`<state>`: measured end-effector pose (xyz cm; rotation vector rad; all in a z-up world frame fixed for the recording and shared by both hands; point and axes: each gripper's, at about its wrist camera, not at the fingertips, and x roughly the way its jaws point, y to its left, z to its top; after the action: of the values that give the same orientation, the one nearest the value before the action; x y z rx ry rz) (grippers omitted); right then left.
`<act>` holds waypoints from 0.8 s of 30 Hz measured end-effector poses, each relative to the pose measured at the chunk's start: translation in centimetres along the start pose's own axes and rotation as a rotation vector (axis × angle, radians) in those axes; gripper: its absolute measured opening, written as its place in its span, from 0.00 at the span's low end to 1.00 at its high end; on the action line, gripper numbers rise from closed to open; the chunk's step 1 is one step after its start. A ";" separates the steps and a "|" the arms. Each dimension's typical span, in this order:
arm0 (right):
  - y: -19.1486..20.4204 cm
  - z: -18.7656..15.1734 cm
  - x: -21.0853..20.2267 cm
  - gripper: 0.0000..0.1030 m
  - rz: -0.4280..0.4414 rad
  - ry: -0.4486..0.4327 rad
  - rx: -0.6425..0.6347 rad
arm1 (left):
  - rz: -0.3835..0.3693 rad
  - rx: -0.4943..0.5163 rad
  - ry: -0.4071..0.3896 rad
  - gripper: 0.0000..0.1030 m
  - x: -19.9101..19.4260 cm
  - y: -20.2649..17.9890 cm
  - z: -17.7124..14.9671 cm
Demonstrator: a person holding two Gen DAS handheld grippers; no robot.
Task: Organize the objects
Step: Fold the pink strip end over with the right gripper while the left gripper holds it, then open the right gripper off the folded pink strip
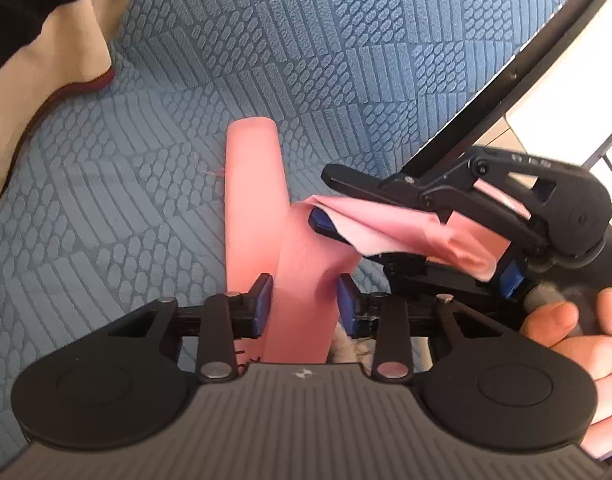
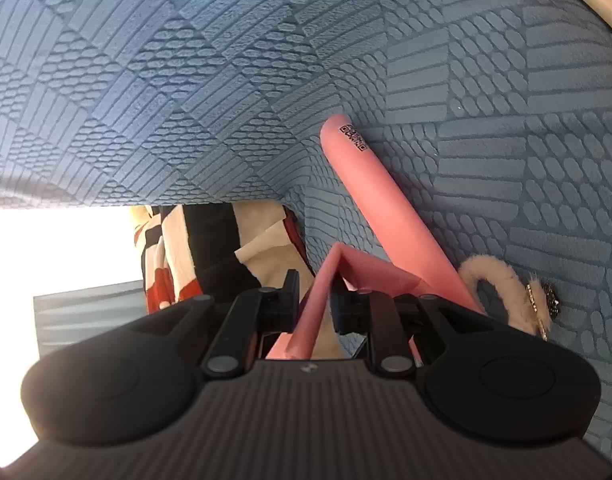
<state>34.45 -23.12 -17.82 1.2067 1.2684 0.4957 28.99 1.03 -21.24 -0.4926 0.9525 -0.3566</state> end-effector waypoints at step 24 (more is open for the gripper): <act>2.6 -2.4 -4.2 0.46 -0.082 -0.124 -0.276 | 0.067 -0.042 0.016 0.29 1.1 1.2 -0.1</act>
<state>31.89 -24.70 -13.28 0.9360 1.0987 0.5092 29.56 1.44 -22.68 -0.4954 0.9911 -0.2805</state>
